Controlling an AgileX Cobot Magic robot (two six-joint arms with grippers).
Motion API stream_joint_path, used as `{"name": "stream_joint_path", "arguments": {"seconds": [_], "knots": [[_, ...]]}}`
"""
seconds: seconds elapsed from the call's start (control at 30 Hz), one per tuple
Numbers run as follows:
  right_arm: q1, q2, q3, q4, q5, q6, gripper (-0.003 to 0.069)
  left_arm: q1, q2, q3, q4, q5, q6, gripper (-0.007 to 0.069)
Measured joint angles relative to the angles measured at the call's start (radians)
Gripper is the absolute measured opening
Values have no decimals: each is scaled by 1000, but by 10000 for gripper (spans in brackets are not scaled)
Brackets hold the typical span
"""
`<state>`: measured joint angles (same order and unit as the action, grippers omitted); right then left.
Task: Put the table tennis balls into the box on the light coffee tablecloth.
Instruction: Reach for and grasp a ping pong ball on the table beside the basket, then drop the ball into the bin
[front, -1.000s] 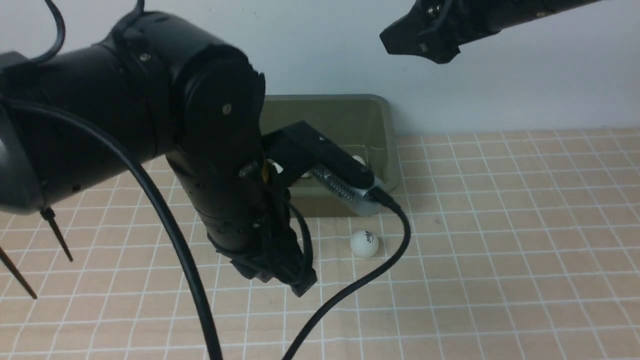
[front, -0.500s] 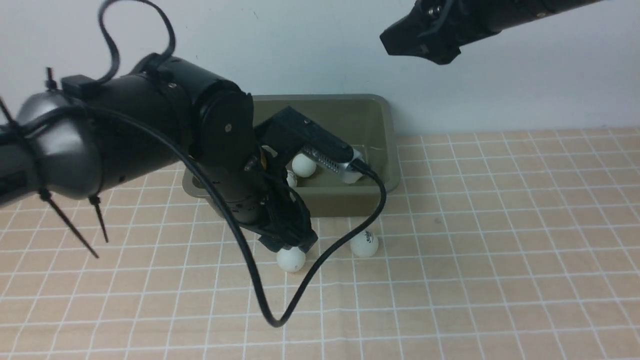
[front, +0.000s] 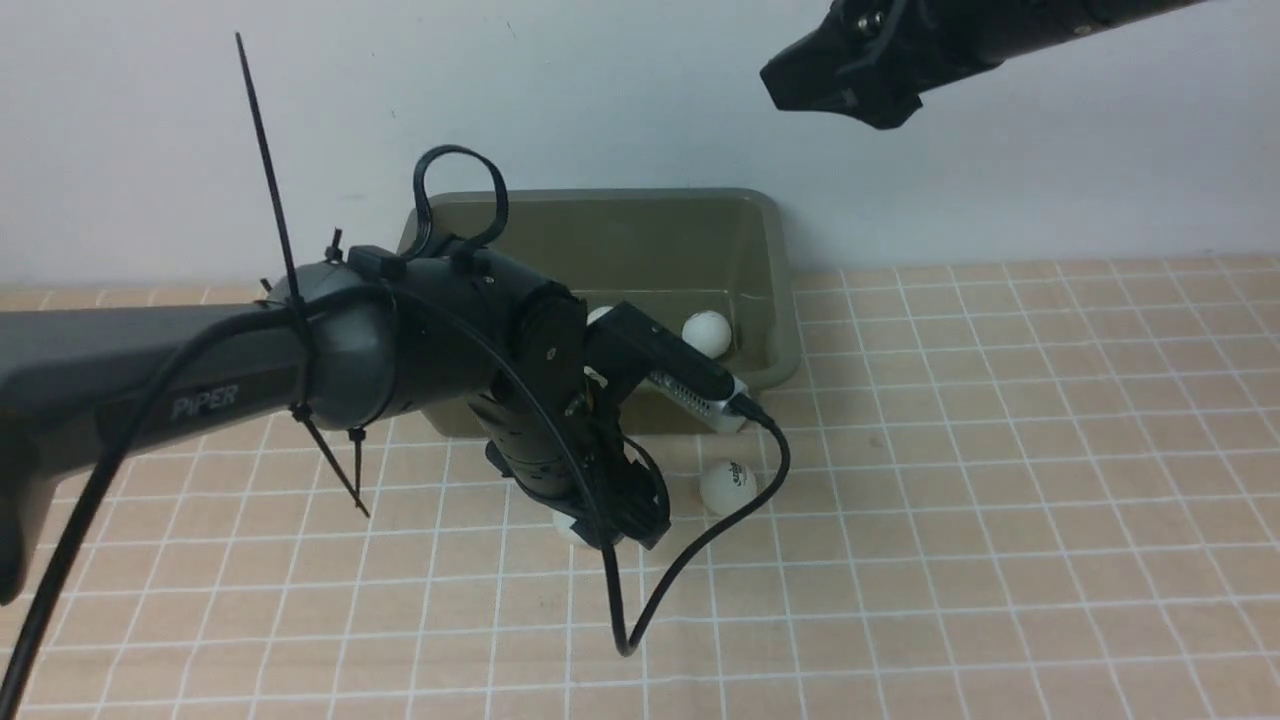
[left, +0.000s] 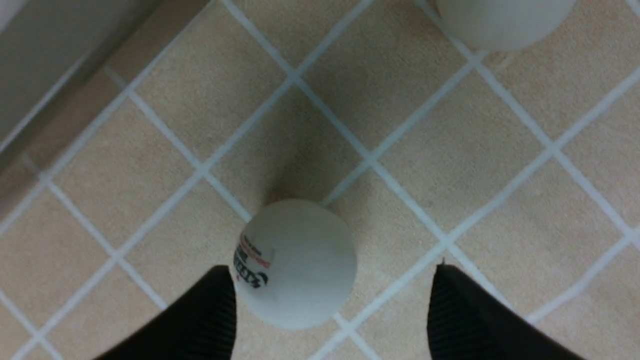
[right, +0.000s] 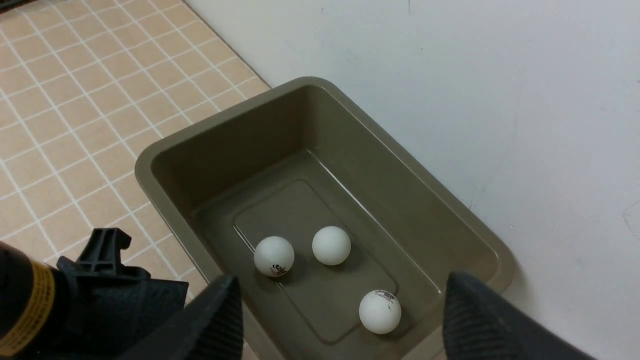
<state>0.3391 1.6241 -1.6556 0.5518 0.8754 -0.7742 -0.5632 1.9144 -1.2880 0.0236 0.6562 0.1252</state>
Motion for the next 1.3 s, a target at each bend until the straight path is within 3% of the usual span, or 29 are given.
{"name": "stream_joint_path", "arguments": {"seconds": [0.23, 0.5, 0.67, 0.83, 1.07, 1.3], "knots": [[0, 0, 0, 0, 0, -1, 491, 0, 31, 0, 37, -48, -11, 421], [0, 0, 0, 0, 0, -1, 491, 0, 63, 0, 155, -64, -125, 358], [0, 0, 0, 0, 0, -8, 491, 0, 63, 0, 181, -64, -135, 286], [0, 0, 0, 0, 0, -9, 491, 0, 61, 0, 185, -63, -146, 286], [0, 0, 0, 0, -11, -27, 491, -22, -92, -1, 140, -37, -140, 286], [0, 0, 0, 2, -35, -31, 491, -21, -229, -10, -3, -87, 1, 286]]}}
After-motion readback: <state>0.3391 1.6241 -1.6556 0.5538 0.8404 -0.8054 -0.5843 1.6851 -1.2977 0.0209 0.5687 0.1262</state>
